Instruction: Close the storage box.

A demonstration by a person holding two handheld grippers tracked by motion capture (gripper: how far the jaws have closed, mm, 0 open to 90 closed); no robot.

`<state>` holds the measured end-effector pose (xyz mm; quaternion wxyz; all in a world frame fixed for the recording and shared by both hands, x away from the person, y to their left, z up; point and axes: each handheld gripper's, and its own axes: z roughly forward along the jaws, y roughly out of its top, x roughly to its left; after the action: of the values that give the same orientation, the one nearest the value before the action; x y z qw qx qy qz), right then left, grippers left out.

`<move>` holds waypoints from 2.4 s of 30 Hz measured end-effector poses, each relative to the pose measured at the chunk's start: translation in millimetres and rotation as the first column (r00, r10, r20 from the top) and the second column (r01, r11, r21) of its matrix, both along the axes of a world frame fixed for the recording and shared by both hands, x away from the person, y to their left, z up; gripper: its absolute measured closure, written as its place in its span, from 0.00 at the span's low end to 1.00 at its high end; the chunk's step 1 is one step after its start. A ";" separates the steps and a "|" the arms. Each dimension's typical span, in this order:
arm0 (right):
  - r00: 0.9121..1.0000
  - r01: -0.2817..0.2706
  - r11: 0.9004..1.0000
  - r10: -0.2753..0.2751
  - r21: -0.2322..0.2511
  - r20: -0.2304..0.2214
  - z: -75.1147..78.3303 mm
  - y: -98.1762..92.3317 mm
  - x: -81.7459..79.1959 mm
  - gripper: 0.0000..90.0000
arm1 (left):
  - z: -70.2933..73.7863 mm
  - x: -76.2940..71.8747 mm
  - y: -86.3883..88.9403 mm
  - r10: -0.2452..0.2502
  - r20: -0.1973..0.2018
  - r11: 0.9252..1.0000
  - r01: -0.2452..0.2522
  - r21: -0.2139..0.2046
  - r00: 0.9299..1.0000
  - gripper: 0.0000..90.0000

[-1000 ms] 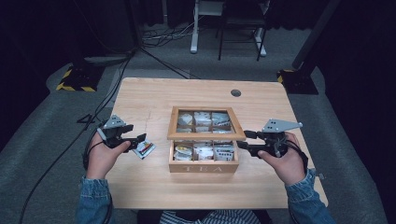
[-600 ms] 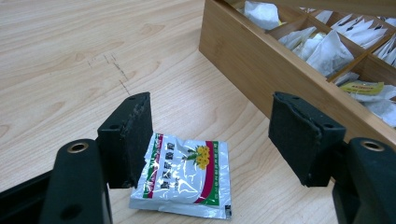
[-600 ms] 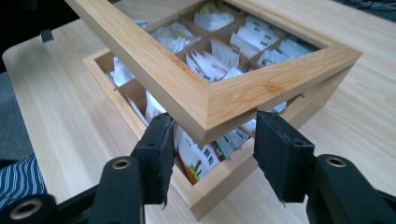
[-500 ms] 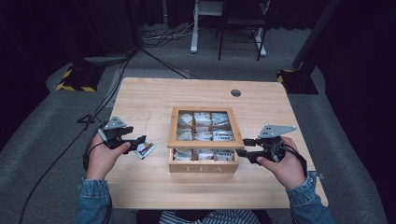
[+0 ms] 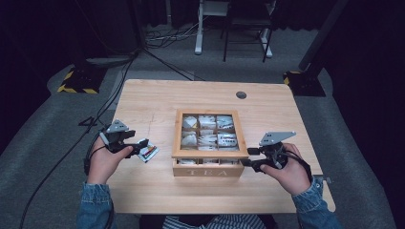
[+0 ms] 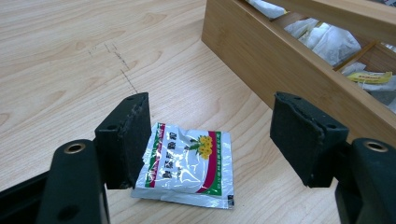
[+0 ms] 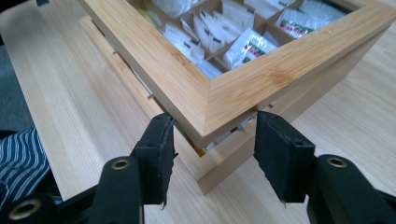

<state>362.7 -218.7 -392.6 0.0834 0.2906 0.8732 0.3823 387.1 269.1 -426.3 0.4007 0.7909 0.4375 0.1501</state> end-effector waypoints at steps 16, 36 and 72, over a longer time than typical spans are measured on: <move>0.999 -0.017 0.997 0.015 -0.078 -0.034 -13.9 5.7 0.5 0.53 | -0.7 2.6 -0.6 0.000 0.001 1.000 0.000 0.000 1.000 0.33; 0.999 -0.003 0.993 -0.003 -0.120 -0.049 -20.7 6.9 0.8 0.44 | -2.9 4.5 -2.7 -0.002 -0.007 1.000 0.002 0.004 1.000 0.33; 0.972 0.172 0.982 -0.182 0.076 0.150 -23.9 -74.7 58.2 0.23 | -5.9 -16.8 21.5 0.062 0.018 0.998 -0.063 0.030 0.998 0.30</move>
<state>420.9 -293.5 -416.6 0.1764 0.3390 0.8220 0.4222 370.3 290.6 -432.2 0.3873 0.7817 0.4561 0.1759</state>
